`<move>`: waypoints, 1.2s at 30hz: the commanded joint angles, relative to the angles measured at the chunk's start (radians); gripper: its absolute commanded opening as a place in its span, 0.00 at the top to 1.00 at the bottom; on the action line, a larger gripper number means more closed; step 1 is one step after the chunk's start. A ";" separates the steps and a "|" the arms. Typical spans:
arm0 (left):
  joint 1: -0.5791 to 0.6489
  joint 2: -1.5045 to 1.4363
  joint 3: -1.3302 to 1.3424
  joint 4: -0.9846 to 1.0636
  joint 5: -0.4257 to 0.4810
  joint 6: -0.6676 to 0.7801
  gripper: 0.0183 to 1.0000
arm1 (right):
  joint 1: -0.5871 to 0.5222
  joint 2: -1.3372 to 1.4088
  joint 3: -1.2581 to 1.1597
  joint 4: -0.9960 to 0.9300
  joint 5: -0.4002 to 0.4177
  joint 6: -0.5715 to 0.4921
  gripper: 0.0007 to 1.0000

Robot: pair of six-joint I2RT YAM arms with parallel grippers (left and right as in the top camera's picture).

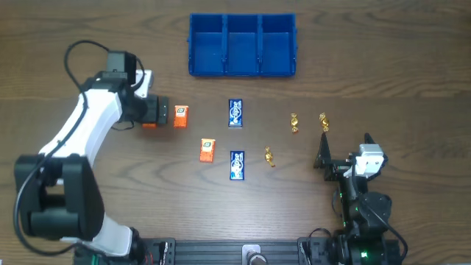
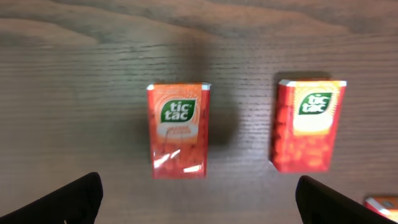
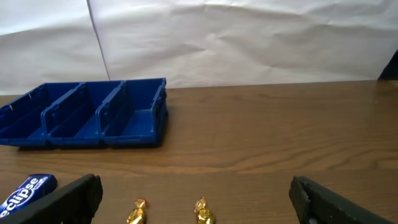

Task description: Sort Candies Into Trays

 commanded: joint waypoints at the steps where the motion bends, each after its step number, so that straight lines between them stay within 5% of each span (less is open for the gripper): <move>1: -0.006 0.069 0.012 0.030 -0.005 0.031 0.01 | -0.007 -0.006 -0.001 -0.007 0.008 -0.013 0.00; 25: 0.007 0.174 0.012 0.098 -0.086 -0.003 0.19 | -0.007 -0.006 -0.001 -0.006 0.008 -0.013 0.00; 36: 0.007 0.180 0.011 0.118 -0.077 -0.013 0.58 | -0.007 -0.006 -0.001 -0.007 0.008 -0.013 0.00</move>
